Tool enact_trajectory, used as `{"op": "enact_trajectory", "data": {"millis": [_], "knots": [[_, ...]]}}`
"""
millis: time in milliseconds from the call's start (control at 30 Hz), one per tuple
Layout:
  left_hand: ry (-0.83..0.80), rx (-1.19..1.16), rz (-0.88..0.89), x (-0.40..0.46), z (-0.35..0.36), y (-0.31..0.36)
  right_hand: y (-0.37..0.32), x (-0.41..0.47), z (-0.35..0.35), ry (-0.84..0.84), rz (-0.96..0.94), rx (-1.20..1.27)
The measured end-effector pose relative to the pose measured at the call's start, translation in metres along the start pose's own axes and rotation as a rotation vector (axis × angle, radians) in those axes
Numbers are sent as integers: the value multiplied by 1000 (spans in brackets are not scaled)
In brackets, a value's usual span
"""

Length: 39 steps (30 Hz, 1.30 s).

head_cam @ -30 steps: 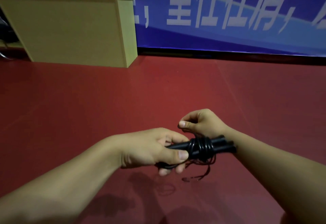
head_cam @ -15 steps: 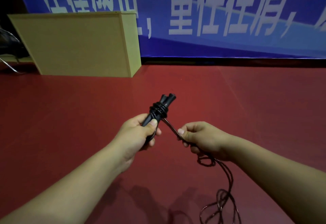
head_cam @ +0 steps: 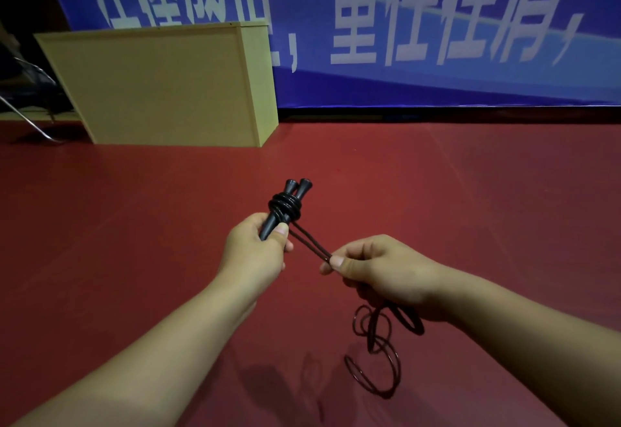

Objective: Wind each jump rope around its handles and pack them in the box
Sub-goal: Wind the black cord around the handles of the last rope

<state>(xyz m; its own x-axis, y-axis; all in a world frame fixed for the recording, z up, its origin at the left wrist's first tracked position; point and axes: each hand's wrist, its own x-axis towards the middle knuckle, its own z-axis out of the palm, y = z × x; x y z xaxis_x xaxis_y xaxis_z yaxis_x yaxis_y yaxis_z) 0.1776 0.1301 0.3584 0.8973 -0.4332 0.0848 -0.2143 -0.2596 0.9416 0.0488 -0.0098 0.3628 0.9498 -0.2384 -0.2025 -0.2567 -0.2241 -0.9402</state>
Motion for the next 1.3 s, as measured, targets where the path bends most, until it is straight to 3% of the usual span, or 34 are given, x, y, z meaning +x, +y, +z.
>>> {"op": "enact_trajectory", "data": {"millis": [267,567,700,800,933,1067,1200,1300], "knots": [[43,156,-2,1,0,6,-3,-4,2,109,-57,-142],[-91,-384,-352,5,-1,12,-1,-5,-4,155,-132,-629],[-150,-482,-362,4,-2,14,2,-4,0,104,-228,-769],[-125,-328,-279,4,-3,11,1,-4,-2,123,-284,-792],[-47,150,-37,6,-6,-1,-3,-5,-7,191,-303,-696],[-60,424,63,7,-7,-7,-2,-7,-7,169,-361,-639],[-186,652,115,4,-2,-9,2,-8,-6,169,-490,-682],[-373,822,201,-4,3,-8,3,-6,-9,230,-544,-745]]}}
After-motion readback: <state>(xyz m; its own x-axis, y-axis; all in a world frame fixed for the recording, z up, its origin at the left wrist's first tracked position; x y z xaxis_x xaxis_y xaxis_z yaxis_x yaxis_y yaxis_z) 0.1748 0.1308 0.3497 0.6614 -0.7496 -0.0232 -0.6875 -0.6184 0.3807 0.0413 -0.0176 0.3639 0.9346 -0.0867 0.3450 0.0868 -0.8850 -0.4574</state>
